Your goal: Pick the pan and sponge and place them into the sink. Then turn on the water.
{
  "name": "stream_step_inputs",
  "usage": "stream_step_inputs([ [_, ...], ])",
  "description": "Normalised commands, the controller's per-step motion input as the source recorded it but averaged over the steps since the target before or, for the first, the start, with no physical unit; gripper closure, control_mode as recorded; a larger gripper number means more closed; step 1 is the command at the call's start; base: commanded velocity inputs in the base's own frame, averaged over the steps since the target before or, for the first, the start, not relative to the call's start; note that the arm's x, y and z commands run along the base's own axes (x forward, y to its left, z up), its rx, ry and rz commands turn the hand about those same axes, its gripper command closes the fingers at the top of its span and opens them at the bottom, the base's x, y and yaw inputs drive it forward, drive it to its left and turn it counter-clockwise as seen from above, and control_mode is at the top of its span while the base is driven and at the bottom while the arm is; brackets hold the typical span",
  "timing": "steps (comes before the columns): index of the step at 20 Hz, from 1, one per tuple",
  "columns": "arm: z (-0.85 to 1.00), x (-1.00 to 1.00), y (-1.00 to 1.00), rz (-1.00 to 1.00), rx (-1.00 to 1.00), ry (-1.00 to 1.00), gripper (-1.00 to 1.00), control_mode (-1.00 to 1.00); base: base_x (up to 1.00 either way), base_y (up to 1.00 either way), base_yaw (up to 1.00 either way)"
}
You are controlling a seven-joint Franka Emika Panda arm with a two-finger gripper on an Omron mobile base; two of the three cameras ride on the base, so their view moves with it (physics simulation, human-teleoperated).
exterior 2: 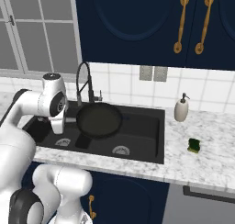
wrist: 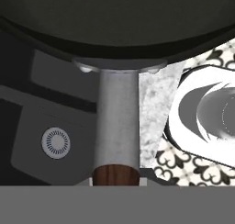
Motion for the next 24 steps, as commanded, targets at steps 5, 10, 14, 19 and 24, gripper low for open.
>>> stream_step_inputs([
  [5,-0.03,0.19,-0.49,0.00,-0.01,0.02,1.00,-1.00,0.00,0.00,0.00],
  [10,-0.11,0.21,-0.36,0.00,-0.05,0.00,1.00,-1.00,0.00,0.00,0.00],
  [14,-0.17,0.35,-0.55,0.08,-0.03,0.00,1.00,-1.00,0.00,0.00,0.00],
  [19,-0.35,0.29,-0.78,0.52,-0.06,0.03,1.00,-1.00,0.00,0.00,0.00],
  [24,-0.39,0.02,-0.42,0.85,-0.09,0.05,1.00,-1.00,0.00,0.00,0.00],
])
